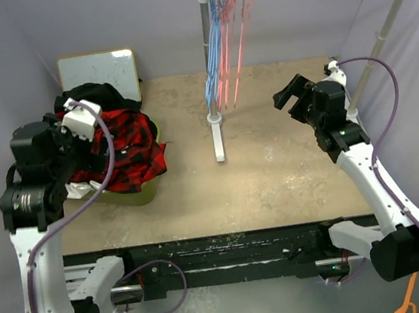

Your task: Place the shirt on the hanger

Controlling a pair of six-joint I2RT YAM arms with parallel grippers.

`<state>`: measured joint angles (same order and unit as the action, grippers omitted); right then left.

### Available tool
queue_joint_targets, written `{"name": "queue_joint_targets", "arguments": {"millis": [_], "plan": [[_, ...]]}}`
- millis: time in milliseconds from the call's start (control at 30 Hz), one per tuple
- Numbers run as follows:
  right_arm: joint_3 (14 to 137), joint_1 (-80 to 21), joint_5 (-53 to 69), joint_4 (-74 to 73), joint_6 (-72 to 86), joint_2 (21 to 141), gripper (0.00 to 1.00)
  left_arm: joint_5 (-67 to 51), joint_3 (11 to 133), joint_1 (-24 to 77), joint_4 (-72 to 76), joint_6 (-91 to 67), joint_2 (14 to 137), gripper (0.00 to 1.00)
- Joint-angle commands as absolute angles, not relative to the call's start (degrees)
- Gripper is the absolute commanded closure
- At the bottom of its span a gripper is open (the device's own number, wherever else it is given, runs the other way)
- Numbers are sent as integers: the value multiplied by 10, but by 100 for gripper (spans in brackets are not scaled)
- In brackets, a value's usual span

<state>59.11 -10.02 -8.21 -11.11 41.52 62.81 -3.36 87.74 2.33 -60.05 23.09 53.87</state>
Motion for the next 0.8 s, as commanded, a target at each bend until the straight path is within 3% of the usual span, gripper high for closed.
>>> {"name": "queue_joint_targets", "arguments": {"millis": [0,200,467,633,767], "plan": [[625,-101,-104,-125,411,635,0,-85,900,24,-625,257,515,1],[634,-101,-132,-158,411,639,0,-69,865,24,-671,242,571,1],[603,-101,-77,-134,335,600,0,42,829,23,-569,253,652,1],[591,-101,-39,-116,315,585,0,50,803,23,-528,256,685,1],[596,-101,42,-93,267,576,0,69,793,23,-510,251,700,20]]}}
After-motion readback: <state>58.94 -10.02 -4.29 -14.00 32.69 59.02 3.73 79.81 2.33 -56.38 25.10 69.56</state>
